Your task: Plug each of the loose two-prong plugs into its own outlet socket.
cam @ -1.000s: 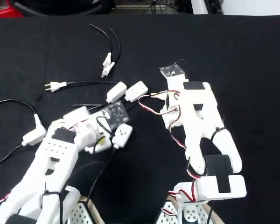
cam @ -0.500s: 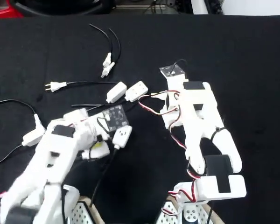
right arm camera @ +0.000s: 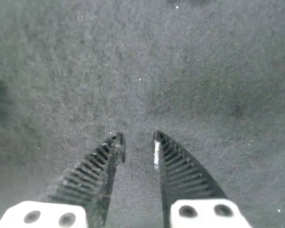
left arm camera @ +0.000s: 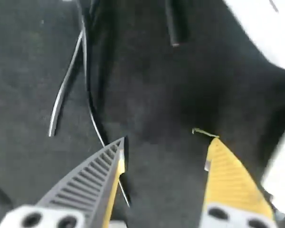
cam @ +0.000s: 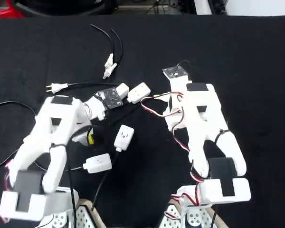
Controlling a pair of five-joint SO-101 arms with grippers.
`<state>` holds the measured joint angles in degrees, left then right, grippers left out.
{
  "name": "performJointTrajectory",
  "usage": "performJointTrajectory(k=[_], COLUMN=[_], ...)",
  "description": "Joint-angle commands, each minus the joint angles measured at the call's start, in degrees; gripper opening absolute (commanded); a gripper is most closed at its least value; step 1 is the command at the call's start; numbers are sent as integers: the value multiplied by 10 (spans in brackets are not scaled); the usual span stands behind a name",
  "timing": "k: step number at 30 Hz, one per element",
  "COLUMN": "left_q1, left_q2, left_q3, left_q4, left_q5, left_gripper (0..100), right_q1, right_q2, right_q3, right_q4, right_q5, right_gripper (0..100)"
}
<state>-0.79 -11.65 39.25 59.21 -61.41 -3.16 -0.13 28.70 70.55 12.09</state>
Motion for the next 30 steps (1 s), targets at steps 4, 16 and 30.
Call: performJointTrajectory(k=[4, 16, 30], left_q1=[59, 183, 239], left_q2=[-220, -583, -454], left_q3=[77, 174, 292], left_q4=[99, 307, 117], left_q5=[6, 6, 25], left_gripper=[270, 270, 270], right_q1=[6, 6, 6], right_q2=[-1, -1, -1], right_q3=[-7, -7, -6], right_q4=[-6, -7, -7], right_q5=[4, 4, 4], right_gripper=[106, 106, 106])
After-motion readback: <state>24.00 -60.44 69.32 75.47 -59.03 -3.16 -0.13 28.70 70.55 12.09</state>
